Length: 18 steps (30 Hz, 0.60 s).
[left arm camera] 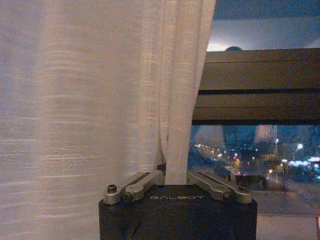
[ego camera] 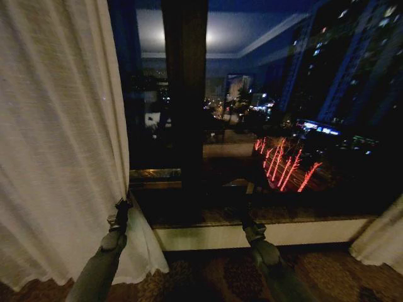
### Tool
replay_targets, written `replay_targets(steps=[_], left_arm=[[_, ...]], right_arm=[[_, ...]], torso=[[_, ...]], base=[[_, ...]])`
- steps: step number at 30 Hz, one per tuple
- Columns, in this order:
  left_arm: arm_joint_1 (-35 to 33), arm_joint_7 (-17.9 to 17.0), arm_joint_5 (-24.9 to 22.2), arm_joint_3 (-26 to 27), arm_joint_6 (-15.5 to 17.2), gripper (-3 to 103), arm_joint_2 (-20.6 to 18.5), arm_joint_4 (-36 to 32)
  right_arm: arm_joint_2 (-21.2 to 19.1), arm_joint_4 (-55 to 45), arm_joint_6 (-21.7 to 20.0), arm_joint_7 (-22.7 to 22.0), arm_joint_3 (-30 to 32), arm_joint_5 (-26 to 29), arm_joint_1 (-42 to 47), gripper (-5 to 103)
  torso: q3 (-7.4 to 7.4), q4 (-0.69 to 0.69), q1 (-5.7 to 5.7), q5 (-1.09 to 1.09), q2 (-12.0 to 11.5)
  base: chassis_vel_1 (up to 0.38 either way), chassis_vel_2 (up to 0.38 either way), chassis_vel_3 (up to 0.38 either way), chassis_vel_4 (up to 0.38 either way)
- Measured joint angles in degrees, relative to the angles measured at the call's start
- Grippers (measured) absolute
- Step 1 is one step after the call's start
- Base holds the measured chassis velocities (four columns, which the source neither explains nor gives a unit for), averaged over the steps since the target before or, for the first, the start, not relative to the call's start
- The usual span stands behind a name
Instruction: Open the curtains by pulling them apart, changing their state from closed to fully open.
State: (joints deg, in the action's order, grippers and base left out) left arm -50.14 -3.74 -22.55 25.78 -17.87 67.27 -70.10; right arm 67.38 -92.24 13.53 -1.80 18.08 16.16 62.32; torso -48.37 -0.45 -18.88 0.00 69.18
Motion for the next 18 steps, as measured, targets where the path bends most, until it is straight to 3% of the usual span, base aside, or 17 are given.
replay_targets(steps=[18], left_arm=[[-0.76,-0.16,0.01,0.89,-0.68,1,0.12,0.09]], right_arm=[[0.01,0.0,0.0,0.0,-0.01,0.0,0.0,100]], torso=[[0.0,-0.01,0.0,0.0,0.0]], base=[[0.328,0.332,-0.34,-0.328]])
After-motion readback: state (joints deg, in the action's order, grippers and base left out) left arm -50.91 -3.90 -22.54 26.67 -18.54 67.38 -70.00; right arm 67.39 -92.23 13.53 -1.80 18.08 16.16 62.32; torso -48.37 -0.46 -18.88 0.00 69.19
